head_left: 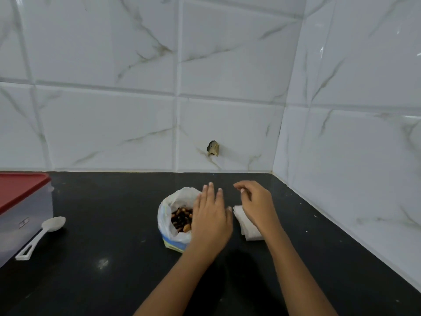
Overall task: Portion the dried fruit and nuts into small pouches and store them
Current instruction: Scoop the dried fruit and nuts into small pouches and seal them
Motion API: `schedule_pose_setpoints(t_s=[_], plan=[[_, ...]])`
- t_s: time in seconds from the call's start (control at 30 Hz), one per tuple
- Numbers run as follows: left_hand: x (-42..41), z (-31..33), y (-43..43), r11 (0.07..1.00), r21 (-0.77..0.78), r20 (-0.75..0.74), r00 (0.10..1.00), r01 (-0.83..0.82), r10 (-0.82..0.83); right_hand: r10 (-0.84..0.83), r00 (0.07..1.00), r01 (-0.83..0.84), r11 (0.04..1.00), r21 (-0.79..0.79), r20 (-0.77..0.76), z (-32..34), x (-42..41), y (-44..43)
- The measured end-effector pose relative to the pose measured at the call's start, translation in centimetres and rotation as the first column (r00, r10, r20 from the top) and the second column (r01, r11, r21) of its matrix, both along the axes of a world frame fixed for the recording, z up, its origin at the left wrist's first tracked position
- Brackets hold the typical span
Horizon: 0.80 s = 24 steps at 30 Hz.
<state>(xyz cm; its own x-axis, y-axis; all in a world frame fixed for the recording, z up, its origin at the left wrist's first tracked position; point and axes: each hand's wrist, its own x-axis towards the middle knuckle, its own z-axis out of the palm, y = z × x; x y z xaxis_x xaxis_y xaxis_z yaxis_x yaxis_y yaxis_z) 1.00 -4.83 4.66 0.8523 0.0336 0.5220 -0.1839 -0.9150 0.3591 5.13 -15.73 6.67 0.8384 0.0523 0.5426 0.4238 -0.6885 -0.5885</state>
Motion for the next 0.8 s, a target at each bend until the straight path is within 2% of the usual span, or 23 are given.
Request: schedule_pose_setpoints(t_s=[0.07, 0.1, 0.13, 0.2, 0.3, 0.4, 0.57, 0.67, 0.8], plan=[[0.5, 0.1, -1.8, 0.996, -0.068, 0.051, 0.997, 0.064, -0.061, -0.071, 0.997, 0.071, 0.995, -0.069, 0.001, -0.5, 0.5, -1.5], [0.7, 0.1, -2.6, 0.988, -0.117, 0.014, 0.995, 0.099, -0.098, -0.128, 0.991, 0.124, 0.985, -0.123, -0.028, -0.7, 0.8, -2.2], [1.1, -0.2, -3.2, 0.973, -0.189, -0.102, 0.983, 0.134, -0.156, -0.187, 0.98, 0.176, 0.972, -0.158, -0.06, -0.9, 1.1, -2.8], [1.9, -0.9, -4.2, 0.95, -0.285, -0.28, 0.936, 0.129, -0.211, -0.284, 0.948, 0.264, 0.953, -0.147, -0.141, -1.0, 1.5, -3.9], [2.5, -1.8, -4.7, 0.937, -0.337, -0.358, 0.907, 0.096, -0.221, -0.395, 0.864, 0.342, 0.916, -0.211, -0.313, -1.3, 2.0, -4.8], [2.8, -2.7, -4.7, 0.936, -0.342, -0.376, 0.901, 0.084, -0.218, -0.434, 0.783, 0.323, 0.896, -0.306, -0.446, -1.8, 2.1, -5.0], [3.1, -3.4, -4.9, 0.929, -0.359, -0.394, 0.887, 0.092, -0.24, -0.384, 0.775, 0.318, 0.923, -0.216, -0.501, -2.2, 2.7, -5.0], [3.4, -3.9, -4.8, 0.926, -0.369, -0.377, 0.897, 0.084, -0.232, -0.372, 0.801, 0.332, 0.928, -0.17, -0.469, -2.1, 2.6, -4.8], [3.3, -3.7, -4.9, 0.917, -0.384, -0.349, 0.902, 0.108, -0.253, -0.312, 0.854, 0.348, 0.938, 0.01, -0.416, -2.0, 2.6, -5.0]])
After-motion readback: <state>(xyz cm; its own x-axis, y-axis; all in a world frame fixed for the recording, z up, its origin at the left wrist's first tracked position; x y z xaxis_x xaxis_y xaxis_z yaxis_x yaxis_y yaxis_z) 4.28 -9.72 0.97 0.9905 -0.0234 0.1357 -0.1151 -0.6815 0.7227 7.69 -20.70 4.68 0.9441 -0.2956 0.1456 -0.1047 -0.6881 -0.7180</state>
